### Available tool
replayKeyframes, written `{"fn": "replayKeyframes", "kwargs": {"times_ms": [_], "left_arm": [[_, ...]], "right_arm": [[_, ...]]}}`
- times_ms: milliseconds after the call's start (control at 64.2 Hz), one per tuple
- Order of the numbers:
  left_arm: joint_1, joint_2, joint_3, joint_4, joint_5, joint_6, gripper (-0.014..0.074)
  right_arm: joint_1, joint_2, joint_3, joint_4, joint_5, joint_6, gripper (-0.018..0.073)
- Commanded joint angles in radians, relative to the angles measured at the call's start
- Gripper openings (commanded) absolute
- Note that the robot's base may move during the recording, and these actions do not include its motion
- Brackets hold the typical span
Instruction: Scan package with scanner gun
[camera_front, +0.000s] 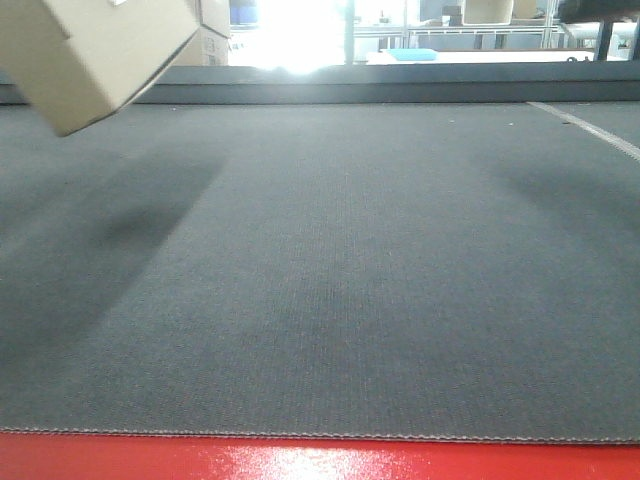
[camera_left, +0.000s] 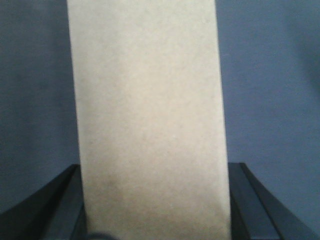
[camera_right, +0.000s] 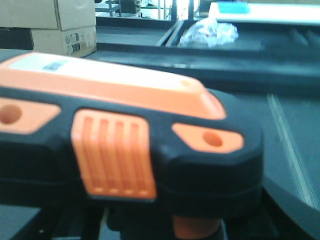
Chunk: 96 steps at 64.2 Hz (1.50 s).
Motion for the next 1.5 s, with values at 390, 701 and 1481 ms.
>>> {"fn": "replayKeyframes", "kwargs": {"times_ms": [390,701,1481], "left_arm": [[-0.064,-0.01,-0.01,0.208,-0.008,-0.025,-0.0111],[-0.064,-0.01,-0.008,0.21,-0.008,-0.025,-0.0111],[-0.064,-0.01,-0.008,0.219,-0.008,-0.025,-0.0111]], "right_arm": [[-0.002,0.117,0.308,0.057,-0.553,0.1,-0.0153],[-0.002,0.279,0.307,0.057,-0.776,0.1,-0.0153],[-0.002,0.4,0.307,0.041,-0.802,0.1,-0.0066]]}}
